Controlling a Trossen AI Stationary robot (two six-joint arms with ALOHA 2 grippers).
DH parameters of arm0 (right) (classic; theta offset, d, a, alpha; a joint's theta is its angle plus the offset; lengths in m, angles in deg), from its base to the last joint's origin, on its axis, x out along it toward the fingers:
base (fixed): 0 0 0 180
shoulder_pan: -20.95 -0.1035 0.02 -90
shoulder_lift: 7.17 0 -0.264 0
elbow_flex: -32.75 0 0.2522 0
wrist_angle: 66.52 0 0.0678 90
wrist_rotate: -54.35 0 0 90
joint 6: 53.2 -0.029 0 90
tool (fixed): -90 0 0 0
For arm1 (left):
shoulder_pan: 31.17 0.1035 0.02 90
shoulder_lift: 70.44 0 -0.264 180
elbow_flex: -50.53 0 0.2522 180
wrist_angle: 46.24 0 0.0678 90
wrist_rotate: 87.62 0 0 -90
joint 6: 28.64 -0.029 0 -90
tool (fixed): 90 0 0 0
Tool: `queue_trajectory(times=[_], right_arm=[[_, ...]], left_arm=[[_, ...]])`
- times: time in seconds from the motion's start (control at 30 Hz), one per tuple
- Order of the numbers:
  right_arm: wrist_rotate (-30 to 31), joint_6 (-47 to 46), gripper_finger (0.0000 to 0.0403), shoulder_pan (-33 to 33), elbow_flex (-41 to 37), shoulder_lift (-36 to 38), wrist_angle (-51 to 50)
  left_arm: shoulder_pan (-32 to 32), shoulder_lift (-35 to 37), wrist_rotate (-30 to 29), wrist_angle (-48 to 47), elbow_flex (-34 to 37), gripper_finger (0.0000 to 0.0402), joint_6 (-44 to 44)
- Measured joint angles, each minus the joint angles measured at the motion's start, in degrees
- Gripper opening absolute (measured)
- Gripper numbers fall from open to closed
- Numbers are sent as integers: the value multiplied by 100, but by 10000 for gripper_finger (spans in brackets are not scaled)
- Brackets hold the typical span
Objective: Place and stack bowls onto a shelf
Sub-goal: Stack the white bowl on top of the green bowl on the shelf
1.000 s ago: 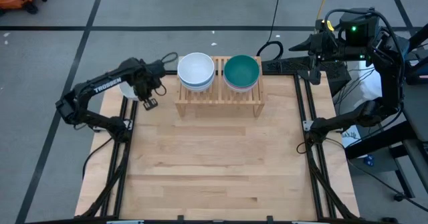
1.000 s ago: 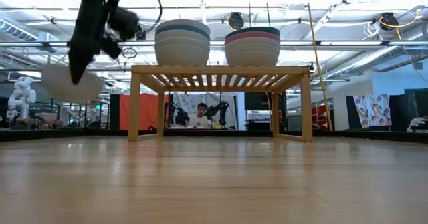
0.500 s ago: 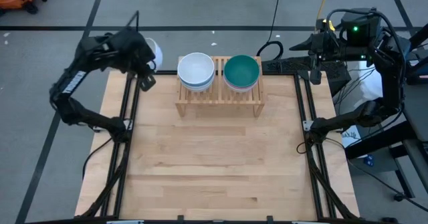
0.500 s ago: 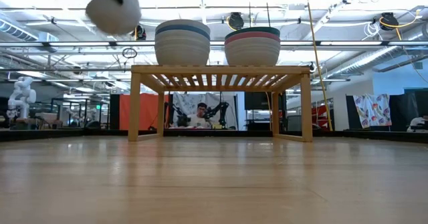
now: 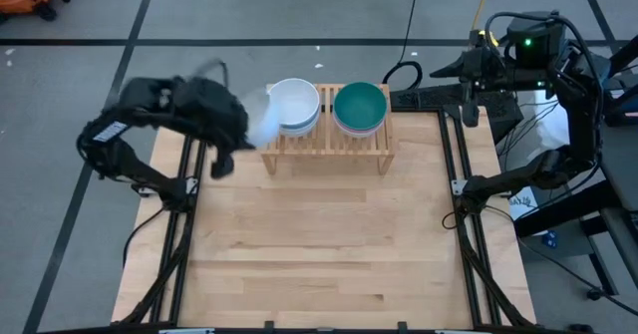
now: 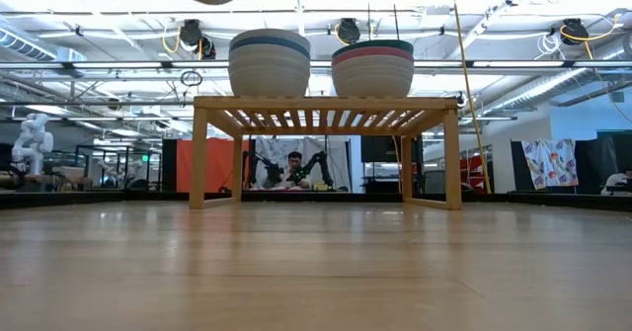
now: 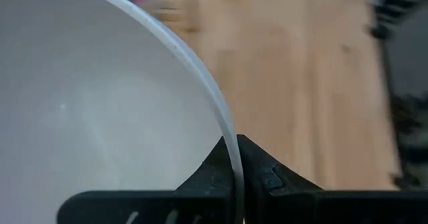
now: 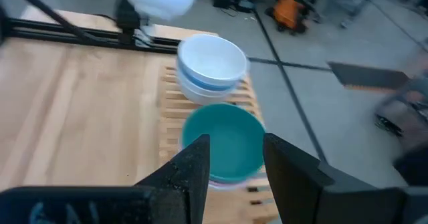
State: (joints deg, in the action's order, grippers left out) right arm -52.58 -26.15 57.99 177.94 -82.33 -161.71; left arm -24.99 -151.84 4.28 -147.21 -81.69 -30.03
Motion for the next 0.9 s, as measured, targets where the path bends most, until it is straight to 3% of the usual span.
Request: queue_trajectory(times=[0.23,0.43,0.6,0.9], right_arm=[[-1177,67,134,-55,-29,-11,-103],[-1166,88,134,-574,-598,-17,-127],[-1148,393,134,-1210,-1505,-22,89],[-1164,941,134,-2279,-2995,-22,2107]], left_arm=[[-1089,-761,371,368,2,4,-556],[-1532,-1136,863,703,2,4,-560],[-1683,-1215,1446,1468,0,4,-493],[-1789,-1360,1907,1793,7,4,-167]])
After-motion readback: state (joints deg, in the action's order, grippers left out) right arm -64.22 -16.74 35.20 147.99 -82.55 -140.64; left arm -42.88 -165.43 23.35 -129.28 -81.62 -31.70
